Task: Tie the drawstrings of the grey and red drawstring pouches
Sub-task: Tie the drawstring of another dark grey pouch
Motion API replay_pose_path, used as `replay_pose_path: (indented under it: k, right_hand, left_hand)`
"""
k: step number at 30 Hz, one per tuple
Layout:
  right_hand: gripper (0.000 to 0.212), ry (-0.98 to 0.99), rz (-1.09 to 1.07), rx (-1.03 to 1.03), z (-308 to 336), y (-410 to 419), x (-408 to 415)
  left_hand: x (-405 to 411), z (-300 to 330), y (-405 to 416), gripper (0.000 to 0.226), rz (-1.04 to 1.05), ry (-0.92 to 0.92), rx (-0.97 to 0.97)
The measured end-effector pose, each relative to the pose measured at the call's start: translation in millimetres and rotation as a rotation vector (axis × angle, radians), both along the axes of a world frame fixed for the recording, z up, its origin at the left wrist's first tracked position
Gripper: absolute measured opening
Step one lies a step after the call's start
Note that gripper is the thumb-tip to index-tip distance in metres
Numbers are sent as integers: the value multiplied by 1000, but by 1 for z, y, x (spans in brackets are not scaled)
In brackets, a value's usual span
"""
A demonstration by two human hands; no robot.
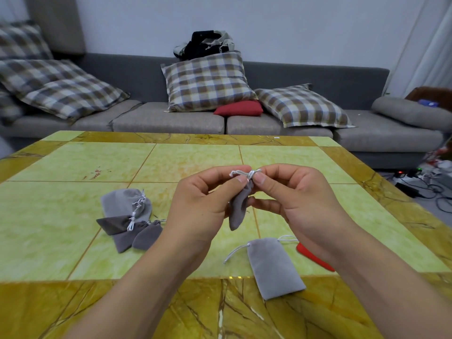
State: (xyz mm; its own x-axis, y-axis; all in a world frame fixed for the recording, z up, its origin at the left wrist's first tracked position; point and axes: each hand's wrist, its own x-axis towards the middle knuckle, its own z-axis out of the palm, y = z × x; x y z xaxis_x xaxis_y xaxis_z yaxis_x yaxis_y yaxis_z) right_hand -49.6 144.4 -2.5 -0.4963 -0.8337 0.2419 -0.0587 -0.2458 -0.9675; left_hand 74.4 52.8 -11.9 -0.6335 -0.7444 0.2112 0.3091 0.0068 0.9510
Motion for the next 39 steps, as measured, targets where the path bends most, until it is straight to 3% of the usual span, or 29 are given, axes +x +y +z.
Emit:
replay_pose_path:
  k: [15, 17, 19, 23, 25, 31, 35, 39]
  right_hand:
    - [7, 186, -69, 2, -1, -3, -2]
    - [17, 228, -67, -42, 0, -2, -5]
    - [29, 391, -70, -92, 0, 0, -7]
    - [15, 902, -187, -202, -2, 0, -9]
    - [9, 975, -252, -226, -5, -2, -9]
    - [9, 511, -135, -220, -10, -5, -1]
    - [11, 477, -72, -178, -7, -6, 1]
    - [15, 436, -9, -164, 1, -2, -4]
  left_hand:
    - [3, 0, -3, 7, 100, -58, -128]
    - [4, 1, -4, 7, 75, -75, -130]
    - [5, 2, -6, 8, 9, -90, -86]
    - [8, 5, -12, 14, -61, -141, 5]
    - [8, 6, -12, 18, -56, -136, 17]
    - [7, 9, -7, 23, -88, -69, 131]
    - [10, 11, -7, 8, -62, -90, 107]
    - [12, 13, -6, 7, -62, -90, 110]
